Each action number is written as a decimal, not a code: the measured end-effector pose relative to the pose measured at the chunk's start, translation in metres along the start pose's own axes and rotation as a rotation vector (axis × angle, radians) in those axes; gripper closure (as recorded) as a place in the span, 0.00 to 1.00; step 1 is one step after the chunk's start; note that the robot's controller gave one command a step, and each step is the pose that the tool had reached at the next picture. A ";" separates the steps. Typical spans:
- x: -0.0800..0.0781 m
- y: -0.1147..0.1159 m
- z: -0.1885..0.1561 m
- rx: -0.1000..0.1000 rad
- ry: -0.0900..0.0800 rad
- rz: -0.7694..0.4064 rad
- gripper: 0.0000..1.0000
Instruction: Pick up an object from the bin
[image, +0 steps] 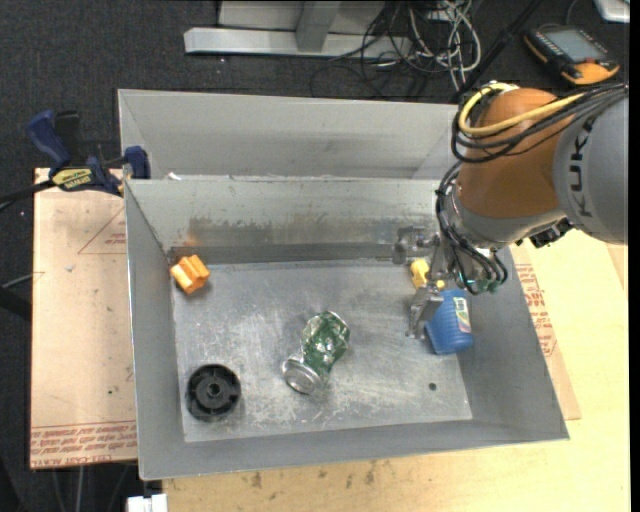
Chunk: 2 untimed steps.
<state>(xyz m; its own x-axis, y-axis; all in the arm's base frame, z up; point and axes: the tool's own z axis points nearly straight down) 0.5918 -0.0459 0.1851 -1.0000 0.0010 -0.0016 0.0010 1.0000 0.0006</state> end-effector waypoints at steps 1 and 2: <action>0.002 0.002 0.007 0.002 -0.010 -0.015 0.00; -0.022 0.055 0.113 -0.001 0.003 -0.122 1.00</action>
Offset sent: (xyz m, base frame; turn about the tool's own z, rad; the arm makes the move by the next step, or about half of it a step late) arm 0.0213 0.0535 -0.1151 -0.1216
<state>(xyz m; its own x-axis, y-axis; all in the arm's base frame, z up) 0.6137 0.0087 0.0718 -0.9927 -0.1207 0.0014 -0.1207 0.9927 0.0018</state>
